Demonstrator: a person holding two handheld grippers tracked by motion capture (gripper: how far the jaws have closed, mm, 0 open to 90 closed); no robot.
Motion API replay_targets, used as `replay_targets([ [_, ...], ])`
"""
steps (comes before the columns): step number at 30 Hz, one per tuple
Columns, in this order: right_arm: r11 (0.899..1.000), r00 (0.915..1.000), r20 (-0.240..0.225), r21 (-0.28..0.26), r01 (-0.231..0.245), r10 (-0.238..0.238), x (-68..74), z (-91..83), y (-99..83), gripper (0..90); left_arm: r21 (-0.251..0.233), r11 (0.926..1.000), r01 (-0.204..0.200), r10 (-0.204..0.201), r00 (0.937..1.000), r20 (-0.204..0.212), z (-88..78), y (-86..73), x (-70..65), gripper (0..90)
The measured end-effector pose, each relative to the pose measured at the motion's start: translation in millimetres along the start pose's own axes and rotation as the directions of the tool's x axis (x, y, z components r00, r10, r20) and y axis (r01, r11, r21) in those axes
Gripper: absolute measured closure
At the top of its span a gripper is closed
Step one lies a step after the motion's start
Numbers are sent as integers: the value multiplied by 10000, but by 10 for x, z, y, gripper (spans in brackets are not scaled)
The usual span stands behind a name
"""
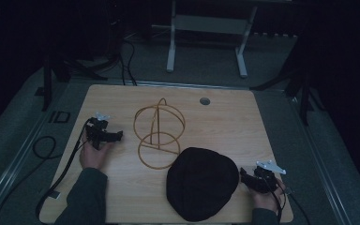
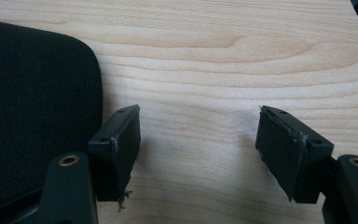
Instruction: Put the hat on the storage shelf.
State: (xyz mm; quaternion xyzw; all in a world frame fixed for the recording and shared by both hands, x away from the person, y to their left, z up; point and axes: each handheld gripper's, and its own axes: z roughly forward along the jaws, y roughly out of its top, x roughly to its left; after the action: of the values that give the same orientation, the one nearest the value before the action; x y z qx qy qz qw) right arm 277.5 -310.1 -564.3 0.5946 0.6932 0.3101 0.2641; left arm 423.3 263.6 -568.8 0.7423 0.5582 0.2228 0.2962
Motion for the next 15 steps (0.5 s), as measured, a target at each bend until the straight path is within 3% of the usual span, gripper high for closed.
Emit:
replay_targets([
  [15, 9999, 9999, -68, 139, 97, -96, 10, -8, 15, 337, 0, 10000, 0, 0, 10000, -1, 0, 0, 0, 23],
])
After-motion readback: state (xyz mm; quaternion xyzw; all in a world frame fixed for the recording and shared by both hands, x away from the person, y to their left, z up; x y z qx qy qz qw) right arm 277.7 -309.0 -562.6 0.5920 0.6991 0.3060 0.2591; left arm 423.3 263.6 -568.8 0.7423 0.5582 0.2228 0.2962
